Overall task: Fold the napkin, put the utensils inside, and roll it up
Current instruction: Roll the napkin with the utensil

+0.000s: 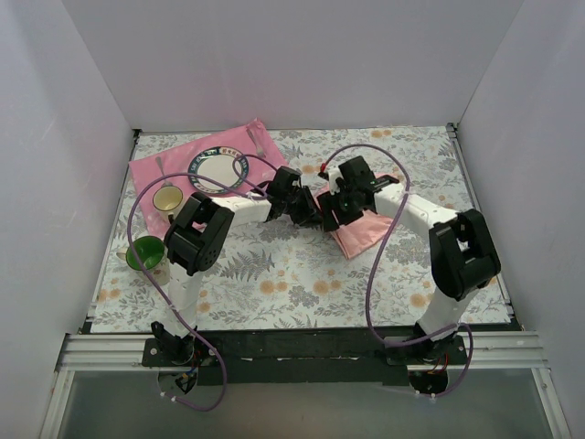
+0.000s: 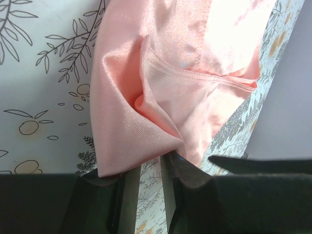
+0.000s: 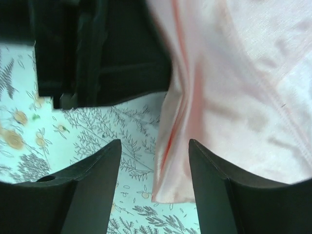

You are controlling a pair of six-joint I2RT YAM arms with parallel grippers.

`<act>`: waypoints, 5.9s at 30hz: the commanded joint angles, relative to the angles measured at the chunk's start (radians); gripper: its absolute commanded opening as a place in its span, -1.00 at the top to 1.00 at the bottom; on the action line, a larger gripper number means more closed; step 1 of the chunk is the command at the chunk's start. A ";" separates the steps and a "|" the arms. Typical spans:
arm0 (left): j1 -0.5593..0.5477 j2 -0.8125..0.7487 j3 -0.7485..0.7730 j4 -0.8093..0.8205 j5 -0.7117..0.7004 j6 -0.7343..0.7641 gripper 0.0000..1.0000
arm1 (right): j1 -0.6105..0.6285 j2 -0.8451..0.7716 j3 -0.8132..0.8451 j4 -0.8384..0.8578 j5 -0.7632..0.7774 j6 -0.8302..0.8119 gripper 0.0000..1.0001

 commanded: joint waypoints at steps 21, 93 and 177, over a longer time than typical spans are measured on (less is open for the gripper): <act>-0.006 -0.012 0.037 0.009 0.020 -0.004 0.60 | 0.248 -0.107 -0.255 0.262 0.611 -0.067 -0.01; -0.039 0.055 0.237 -0.123 -0.030 -0.055 -0.44 | -0.183 0.007 -0.140 0.246 -0.139 -0.035 0.80; -0.046 0.135 0.501 -0.424 -0.107 -0.127 0.77 | -0.202 0.180 -0.024 0.219 -0.099 0.012 0.78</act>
